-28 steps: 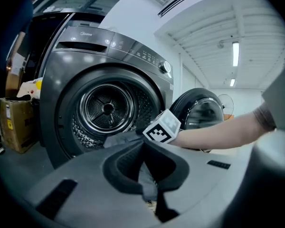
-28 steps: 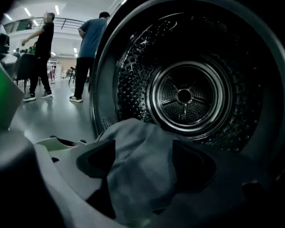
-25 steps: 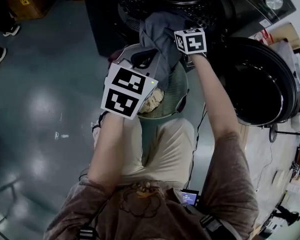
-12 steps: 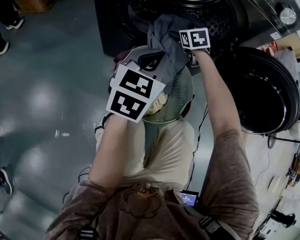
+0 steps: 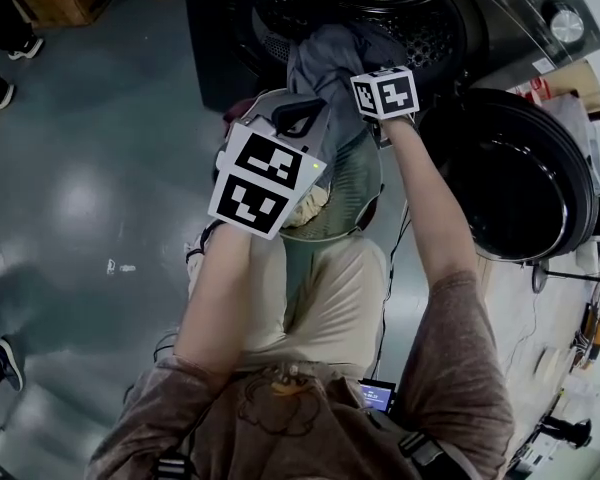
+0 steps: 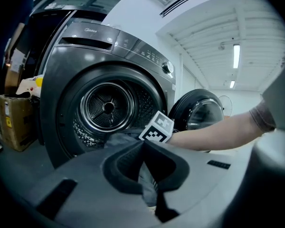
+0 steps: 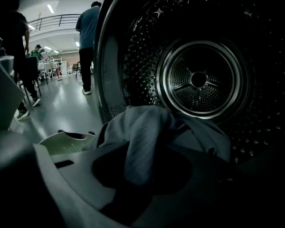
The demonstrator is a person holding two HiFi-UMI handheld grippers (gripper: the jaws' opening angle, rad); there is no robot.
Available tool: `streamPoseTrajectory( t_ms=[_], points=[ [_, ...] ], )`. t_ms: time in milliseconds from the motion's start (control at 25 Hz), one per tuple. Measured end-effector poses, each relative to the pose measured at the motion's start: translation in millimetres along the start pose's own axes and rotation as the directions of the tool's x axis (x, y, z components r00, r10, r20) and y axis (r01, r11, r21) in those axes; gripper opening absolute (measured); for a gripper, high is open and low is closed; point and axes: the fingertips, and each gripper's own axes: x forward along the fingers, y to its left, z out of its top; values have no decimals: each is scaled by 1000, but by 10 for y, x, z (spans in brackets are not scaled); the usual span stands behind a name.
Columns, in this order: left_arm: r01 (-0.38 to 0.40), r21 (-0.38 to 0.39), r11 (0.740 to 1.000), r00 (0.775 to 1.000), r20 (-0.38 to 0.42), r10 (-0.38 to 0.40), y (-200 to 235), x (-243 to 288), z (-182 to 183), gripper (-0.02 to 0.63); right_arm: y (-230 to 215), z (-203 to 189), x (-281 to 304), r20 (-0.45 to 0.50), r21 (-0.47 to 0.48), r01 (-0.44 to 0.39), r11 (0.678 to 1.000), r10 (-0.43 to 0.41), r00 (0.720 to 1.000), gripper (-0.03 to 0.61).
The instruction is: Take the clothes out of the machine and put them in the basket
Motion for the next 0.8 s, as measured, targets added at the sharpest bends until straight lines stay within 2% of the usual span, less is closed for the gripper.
streamPoseTrajectory(
  t_ms=[280, 440, 640, 800],
  points=[
    [-7, 15, 1000, 1000, -4, 7, -80, -4, 19, 6, 693, -309, -494, 26, -75, -140, 987, 142, 989, 97],
    [-12, 28, 1000, 1000, -10, 13, -122, -32, 7, 6, 1081, -532, -763, 20, -78, -217, 973, 219, 976, 97],
    [-20, 43, 999, 1000, -18, 21, -177, -44, -11, 6, 1415, -862, -990, -12, -105, -270, 957, 270, 963, 98],
    [-29, 52, 998, 999, -25, 30, -183, -34, -33, 6, 1648, -1073, -1144, -11, -73, -320, 944, 321, 947, 103]
  ],
)
